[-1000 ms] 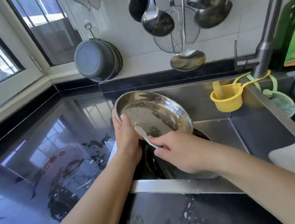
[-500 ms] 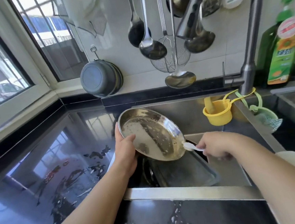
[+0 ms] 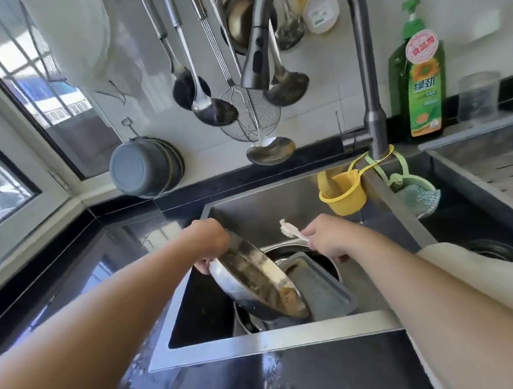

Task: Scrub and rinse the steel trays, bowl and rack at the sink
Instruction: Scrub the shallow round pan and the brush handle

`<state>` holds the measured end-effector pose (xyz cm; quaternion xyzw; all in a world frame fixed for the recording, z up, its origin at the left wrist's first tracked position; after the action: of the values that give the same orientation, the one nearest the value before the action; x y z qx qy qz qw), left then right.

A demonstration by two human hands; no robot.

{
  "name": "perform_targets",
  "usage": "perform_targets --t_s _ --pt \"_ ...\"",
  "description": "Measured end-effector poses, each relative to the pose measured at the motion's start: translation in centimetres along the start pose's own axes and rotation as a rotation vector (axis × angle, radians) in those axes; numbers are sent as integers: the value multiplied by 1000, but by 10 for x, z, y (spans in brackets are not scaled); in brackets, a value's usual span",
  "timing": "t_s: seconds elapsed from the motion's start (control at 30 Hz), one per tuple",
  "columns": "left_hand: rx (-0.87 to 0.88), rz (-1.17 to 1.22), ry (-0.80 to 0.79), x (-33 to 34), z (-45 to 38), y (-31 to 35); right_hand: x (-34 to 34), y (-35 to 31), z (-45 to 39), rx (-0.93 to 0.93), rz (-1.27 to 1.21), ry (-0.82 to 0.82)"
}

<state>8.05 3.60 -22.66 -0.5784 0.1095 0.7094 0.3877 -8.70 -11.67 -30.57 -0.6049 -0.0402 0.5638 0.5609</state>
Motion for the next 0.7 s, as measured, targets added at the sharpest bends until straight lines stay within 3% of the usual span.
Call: perform_targets --t_s 0.1,0.3,0.37,0.43,0.6,0.7 --pt "-2 -49 -146 -11 5 8 1 0 2 -29 1 -21" --pt "64 144 -237 -10 4 -13 0 -3 9 -80 12 -47" --pt "119 70 -261 -2 7 -17 0 -4 10 -93 14 -45" --pt "207 -108 -201 2 10 -19 0 -4 10 -95 17 -52" --pt "498 -544 236 -16 22 -11 1 -1 7 -83 -29 -46" --pt "627 -512 235 -16 23 -3 -1 -2 6 -88 -96 -5"
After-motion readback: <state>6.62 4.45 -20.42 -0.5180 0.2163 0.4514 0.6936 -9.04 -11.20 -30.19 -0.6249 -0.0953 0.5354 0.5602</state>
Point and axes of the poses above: each hand's wrist, its own z-axis away from the middle knuckle, its own x-axis out of the palm, y = z × x, the point moved 5 cm from there along -z, towards the middle knuckle, and after that the axes turned 9 degrees about -z, right-handed, at the moved point
